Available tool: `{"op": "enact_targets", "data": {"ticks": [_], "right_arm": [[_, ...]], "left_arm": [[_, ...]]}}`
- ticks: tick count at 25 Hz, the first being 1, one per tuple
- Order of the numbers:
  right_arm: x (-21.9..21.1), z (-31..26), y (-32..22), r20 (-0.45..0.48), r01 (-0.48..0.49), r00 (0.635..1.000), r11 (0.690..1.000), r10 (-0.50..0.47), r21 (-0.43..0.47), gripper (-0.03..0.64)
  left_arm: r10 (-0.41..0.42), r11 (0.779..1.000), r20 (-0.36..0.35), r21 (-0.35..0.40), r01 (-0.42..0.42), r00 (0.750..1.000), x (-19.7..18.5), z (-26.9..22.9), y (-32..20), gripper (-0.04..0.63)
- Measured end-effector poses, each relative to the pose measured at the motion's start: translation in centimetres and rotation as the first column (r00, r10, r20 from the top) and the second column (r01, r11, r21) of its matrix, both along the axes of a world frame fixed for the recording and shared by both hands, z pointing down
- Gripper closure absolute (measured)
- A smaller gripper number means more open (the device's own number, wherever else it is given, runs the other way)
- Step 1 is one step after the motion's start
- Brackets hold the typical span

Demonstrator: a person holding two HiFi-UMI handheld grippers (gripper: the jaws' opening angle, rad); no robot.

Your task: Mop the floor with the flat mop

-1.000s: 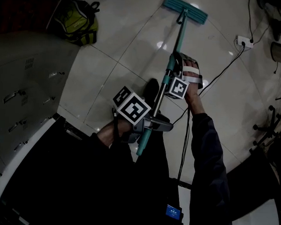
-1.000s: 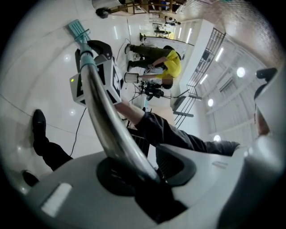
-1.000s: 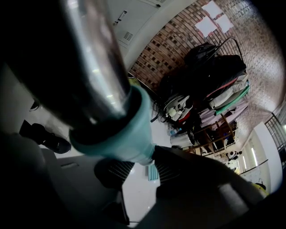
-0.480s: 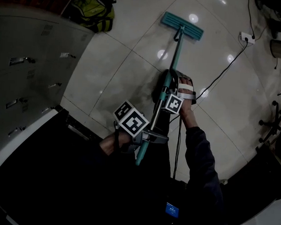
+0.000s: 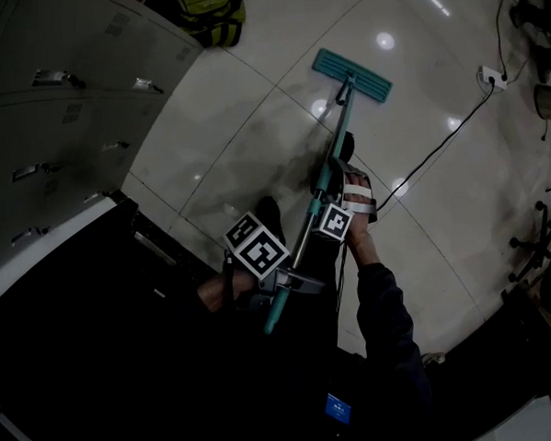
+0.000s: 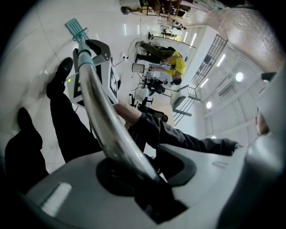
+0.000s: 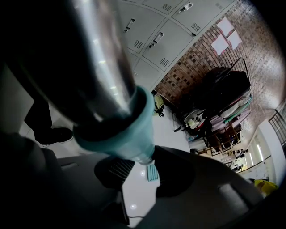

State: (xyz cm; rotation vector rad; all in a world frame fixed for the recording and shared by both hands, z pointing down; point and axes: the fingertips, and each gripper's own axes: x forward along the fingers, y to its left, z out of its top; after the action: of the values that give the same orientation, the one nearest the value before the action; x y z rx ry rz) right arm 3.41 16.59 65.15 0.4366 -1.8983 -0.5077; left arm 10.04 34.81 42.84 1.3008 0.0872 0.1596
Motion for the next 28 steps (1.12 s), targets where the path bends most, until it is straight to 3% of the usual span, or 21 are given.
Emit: {"op": "enact_targets", "data": {"ticks": [9,23,28], "right_arm": [[0.3,0.5,-7.8,-0.009,-0.002,1.0,1.0,0.002,0.022,0.474],[5.7,1.5,-33.6,-0.008,-0.019,1.0,0.999,0.019,0.047,0.474],[7.0,1.8,-39.4,0.001,-0.028,1.0,0.998,0.028,0.049,0.474]], "left_arm": [[0.018,0.999,0.014,0.029,-0.018,1.0,0.2,1.0,-7.0,0.44],[0.012,0.998,0.043,0.066,-0.014,0.999,5.3,2.8,-32.2,0.44],[0.007,0.998,0.056,0.069,-0.011,0.998,6.6,3.4,-38.0,0.44]]}}
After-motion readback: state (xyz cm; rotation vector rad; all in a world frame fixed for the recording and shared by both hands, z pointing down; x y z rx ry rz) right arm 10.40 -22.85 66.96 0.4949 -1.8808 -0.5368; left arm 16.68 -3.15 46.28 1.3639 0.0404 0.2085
